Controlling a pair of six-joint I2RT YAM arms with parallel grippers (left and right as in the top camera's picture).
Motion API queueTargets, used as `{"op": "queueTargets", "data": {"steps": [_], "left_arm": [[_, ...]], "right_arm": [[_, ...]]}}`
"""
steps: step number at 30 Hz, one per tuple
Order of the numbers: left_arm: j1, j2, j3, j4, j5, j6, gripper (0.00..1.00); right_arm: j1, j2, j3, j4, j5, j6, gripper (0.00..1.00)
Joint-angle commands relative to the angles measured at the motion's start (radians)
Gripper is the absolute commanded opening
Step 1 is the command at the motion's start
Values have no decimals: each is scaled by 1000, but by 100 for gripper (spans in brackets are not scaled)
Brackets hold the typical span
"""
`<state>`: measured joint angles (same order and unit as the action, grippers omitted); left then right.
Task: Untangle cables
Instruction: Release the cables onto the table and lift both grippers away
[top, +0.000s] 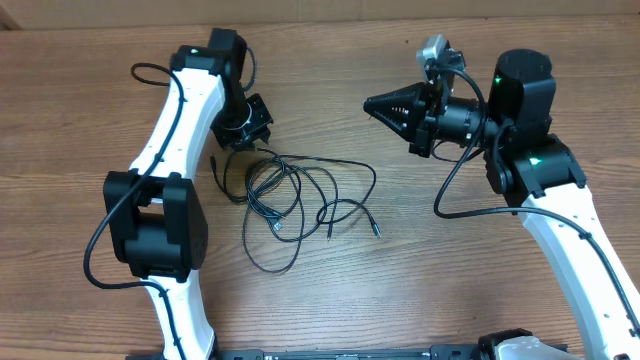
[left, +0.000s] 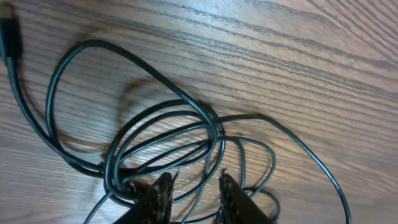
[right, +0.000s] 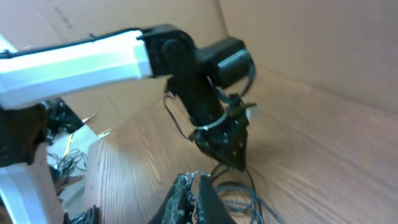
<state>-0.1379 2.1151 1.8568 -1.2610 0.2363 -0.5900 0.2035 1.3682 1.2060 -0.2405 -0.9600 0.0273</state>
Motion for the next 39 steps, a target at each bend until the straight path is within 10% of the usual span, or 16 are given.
{"op": "queueTargets", "data": {"steps": [1, 8, 16, 39], "left_arm": [[-1, 11, 10, -2, 52, 52, 34], [-3, 11, 10, 1, -29, 63, 60], [-58, 11, 4, -9, -114, 235, 57], [-153, 128, -3, 3, -166, 68, 60]], "right_arm": [[5, 2, 18, -16, 44, 1, 4], [60, 49, 18, -31, 51, 1, 22], [98, 108, 18, -47, 131, 1, 29], [98, 116, 18, -72, 246, -3, 36]]}}
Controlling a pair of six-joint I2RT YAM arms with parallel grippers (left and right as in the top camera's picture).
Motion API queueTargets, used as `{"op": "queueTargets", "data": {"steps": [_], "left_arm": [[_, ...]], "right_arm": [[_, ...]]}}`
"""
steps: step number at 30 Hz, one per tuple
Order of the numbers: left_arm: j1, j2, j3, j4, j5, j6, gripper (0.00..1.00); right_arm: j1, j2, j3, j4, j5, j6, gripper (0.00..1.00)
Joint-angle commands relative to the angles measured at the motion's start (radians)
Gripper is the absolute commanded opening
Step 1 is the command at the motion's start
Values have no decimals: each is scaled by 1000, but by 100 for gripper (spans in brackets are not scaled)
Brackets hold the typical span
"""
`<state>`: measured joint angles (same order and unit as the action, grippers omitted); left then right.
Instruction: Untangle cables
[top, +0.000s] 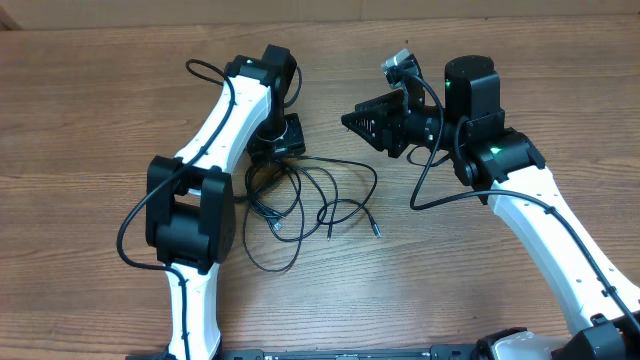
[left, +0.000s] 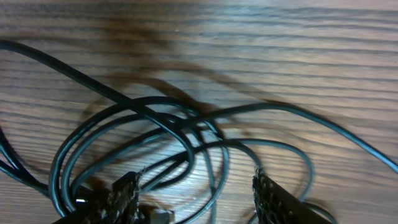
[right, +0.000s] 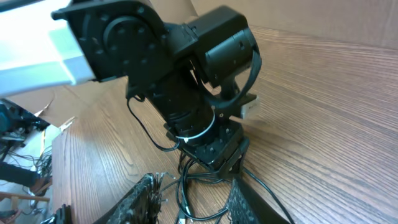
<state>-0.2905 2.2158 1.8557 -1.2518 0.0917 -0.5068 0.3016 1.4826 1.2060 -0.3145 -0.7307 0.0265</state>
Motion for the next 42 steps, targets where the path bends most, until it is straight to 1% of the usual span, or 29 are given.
{"op": "queueTargets", "data": {"steps": [1, 6, 8, 9, 10, 11, 12, 13, 14, 17, 20, 21, 26, 31, 34, 35, 36, 38, 40, 42], "left_arm": [[0, 33, -2, -8, -21, -2, 60], [-1, 74, -2, -21, -13, 100, 58], [-1, 90, -3, -32, -13, 119, 55], [-1, 99, -3, -34, -13, 121, 49], [-1, 103, -3, -34, -11, 125, 38], [-1, 103, -3, -32, -8, 126, 25], [-1, 103, -3, -30, -1, 126, 15], [-1, 103, 0, -27, 11, 130, 9], [-1, 100, 3, -26, 26, 145, 6], [7, 90, 32, -36, 70, 209, 4], [24, 63, 91, -60, 116, 214, 4], [31, 53, 116, -61, 141, 210, 4], [71, 1, 233, -64, 227, 91, 4], [101, -39, 265, -62, 304, -9, 4], [118, -39, 265, -89, 340, -116, 4], [124, -38, 263, -91, 372, -126, 4], [129, -39, 261, -89, 414, -126, 4], [138, -39, 261, -80, 490, -126, 4], [142, -39, 261, -72, 531, -126, 4], [141, -39, 261, -70, 529, -130, 4]], "right_arm": [[0, 1, 18, 2, 18, -2, 36], [0, 1, 18, 1, 24, -2, 37], [0, 1, 18, 1, 24, -2, 37], [0, 1, 18, 1, 24, -2, 37], [0, 1, 18, 2, 24, -2, 37], [0, 1, 18, 2, 24, -2, 37], [0, 1, 18, 2, 24, -2, 38], [0, 1, 18, 1, 24, -2, 37], [0, 1, 18, 2, 24, -2, 38], [0, 1, 18, -2, 43, -2, 38], [0, 1, 17, -9, 69, -2, 39], [0, 1, 17, -10, 68, -2, 40], [4, 1, 17, -11, 68, -1, 40], [7, 2, 17, -14, 68, -1, 40], [7, 10, 17, -13, 68, -1, 21], [7, 15, 17, -13, 66, -1, 18], [7, 21, 17, -13, 61, -1, 17], [13, 41, 17, -9, 56, -1, 18], [24, 63, 17, -6, 56, 3, 20], [39, 81, 17, -1, 46, 7, 28]]}}
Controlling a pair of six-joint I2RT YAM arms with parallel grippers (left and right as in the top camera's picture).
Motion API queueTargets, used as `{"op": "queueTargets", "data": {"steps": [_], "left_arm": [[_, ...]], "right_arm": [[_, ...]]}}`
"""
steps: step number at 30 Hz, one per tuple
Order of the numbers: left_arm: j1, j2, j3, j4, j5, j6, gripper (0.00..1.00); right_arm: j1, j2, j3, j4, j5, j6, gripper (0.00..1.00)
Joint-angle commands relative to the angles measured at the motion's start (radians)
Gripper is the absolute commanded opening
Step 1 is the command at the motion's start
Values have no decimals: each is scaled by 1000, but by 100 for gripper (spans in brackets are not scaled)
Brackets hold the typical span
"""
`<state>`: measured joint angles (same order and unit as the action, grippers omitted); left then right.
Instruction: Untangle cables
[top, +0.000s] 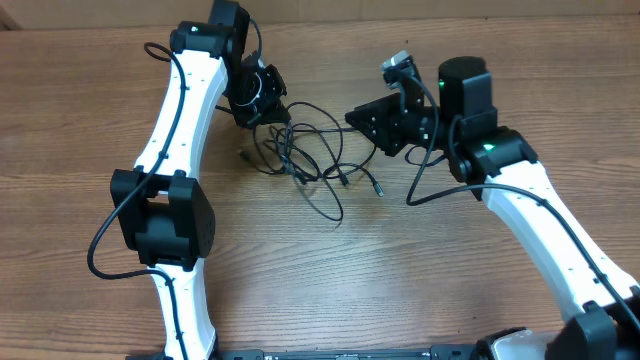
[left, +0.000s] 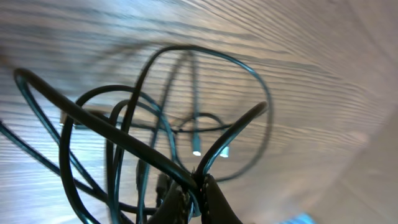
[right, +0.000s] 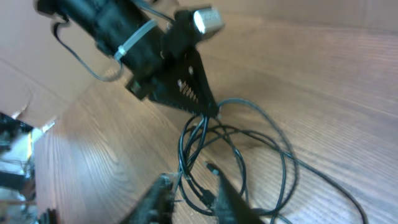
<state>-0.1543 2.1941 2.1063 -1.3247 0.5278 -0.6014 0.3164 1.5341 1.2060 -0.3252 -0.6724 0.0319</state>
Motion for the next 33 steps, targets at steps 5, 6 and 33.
{"op": "queueTargets", "data": {"steps": [5, 6, 33], "left_arm": [[-2, -16, 10, -3, 102, -104, 5], [-3, -16, 10, -3, 101, -118, 4], [-47, -16, 10, -23, 16, 1, 44]], "right_arm": [[80, 59, 17, 28, -20, 1, 41], [91, 65, 17, 31, -20, 2, 41], [116, 181, 17, 83, 119, 138, 33]]}}
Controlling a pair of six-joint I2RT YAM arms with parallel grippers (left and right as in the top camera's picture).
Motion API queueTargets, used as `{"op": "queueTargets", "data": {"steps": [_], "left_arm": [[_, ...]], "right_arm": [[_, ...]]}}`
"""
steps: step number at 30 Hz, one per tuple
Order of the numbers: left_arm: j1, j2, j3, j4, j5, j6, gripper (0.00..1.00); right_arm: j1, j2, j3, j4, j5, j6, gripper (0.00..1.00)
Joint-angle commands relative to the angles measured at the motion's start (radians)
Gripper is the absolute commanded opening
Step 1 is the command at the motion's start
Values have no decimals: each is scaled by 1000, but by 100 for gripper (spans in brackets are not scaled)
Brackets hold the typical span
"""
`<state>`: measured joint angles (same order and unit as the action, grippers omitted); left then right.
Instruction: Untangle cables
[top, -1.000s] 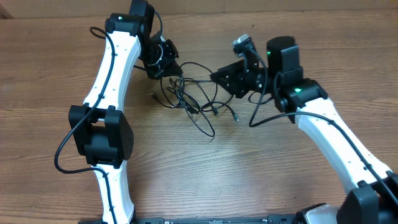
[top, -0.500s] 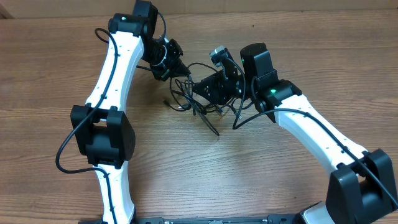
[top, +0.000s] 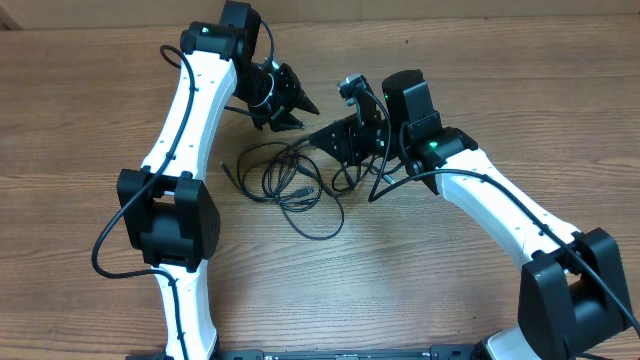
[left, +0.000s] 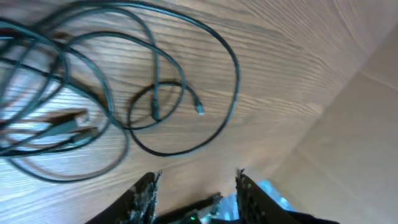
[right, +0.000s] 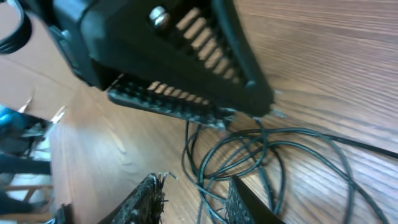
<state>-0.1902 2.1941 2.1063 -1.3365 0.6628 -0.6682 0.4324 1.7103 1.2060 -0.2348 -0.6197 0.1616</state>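
Observation:
A tangle of thin black cables (top: 290, 180) lies on the wooden table between the two arms. My left gripper (top: 298, 105) hangs open just behind it with nothing between its fingers; in the left wrist view my left gripper (left: 196, 177) looks past the cables (left: 124, 81) spread below. My right gripper (top: 322, 140) sits open at the tangle's right back edge, close to the left one. In the right wrist view my right gripper (right: 196, 186) has cable loops (right: 249, 149) lying ahead of its spread fingers, and the left gripper (right: 186, 62) fills the top.
The wooden table (top: 450, 300) stretches out in front of and to the right of the tangle. A loose plug end (top: 228, 168) sticks out at the tangle's left. A cardboard wall (left: 348, 124) stands at the back edge.
My left gripper was shut on a cable strand with the tangle drawn up to it; now it is open and the tangle lies lower on the table. My right gripper has moved left to the tangle.
First my left gripper stood over the tangle's back left while the right one was far to the right. Then the left one was open over the tangle and the right one nearer. Later the left was shut on a strand. Now both are open by the shifted tangle.

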Motion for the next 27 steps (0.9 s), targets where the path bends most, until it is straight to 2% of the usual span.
{"op": "queueTargets", "data": {"steps": [1, 5, 8, 10, 18, 23, 27], "left_arm": [[-13, -16, 10, -24, -194, 72, 45], [-13, -15, 10, -97, -428, 74, 48], [-13, -15, 10, -134, -517, 74, 48], [-14, -15, 10, -151, -570, 74, 47], [-48, -7, 6, -159, -569, 95, 49], [-90, -6, -10, -146, -571, 148, 58], [-114, -6, -29, -144, -628, 148, 59]], "right_arm": [[0, 5, 17, -14, 87, 21, 33], [0, 5, 16, -40, 207, 78, 33], [0, 7, 16, -64, 321, 105, 33], [0, 10, 12, -64, 331, 104, 34], [-2, 63, 11, -74, 371, 113, 37], [-2, 93, 11, -98, 497, 150, 41], [-2, 97, 11, -108, 542, 150, 42]]}}
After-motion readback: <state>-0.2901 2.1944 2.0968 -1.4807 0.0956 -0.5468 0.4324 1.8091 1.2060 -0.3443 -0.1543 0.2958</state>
